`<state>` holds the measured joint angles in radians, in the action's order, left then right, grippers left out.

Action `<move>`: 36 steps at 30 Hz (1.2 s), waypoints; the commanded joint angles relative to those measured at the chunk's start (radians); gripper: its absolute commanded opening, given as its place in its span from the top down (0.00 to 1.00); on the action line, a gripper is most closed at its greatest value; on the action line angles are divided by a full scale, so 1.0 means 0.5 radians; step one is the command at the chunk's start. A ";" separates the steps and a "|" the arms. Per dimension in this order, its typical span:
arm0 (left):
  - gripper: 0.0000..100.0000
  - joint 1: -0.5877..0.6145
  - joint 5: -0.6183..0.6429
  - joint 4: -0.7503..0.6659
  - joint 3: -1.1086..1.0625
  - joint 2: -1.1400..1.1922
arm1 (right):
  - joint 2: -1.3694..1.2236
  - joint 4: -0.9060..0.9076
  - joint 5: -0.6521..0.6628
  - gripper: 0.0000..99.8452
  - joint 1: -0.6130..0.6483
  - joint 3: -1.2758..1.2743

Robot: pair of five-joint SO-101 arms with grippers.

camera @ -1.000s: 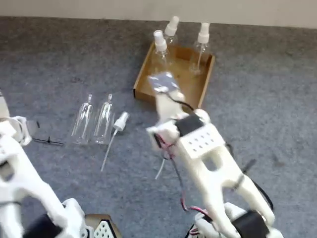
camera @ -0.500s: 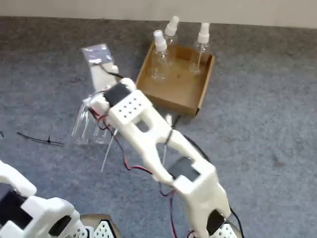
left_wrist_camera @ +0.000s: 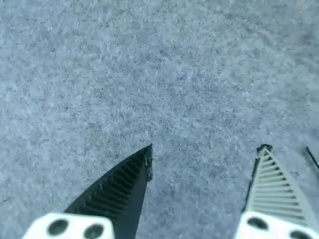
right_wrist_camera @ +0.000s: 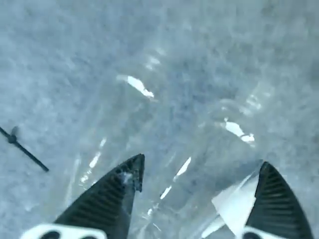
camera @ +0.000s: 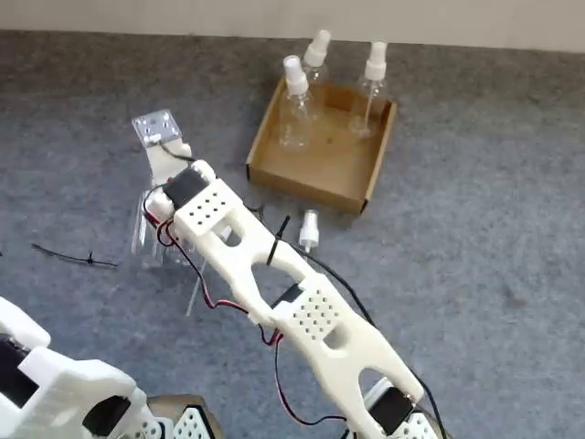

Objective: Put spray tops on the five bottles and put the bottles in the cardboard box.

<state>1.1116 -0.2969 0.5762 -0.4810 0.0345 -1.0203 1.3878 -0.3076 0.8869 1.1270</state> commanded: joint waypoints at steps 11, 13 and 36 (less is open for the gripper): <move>0.70 0.008 -0.012 -0.028 0.087 -0.035 | -0.204 0.431 -0.218 0.87 -0.091 0.311; 0.70 0.005 -0.012 -0.028 0.087 -0.035 | -0.183 0.471 -0.110 0.94 -0.075 0.394; 0.70 -0.198 -0.018 0.706 0.140 -0.674 | 1.806 0.756 0.660 1.00 -0.229 -1.198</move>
<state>1.0886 -0.2969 0.8493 -0.4258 -0.1757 -0.4404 1.7469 -0.0330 0.8347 0.7664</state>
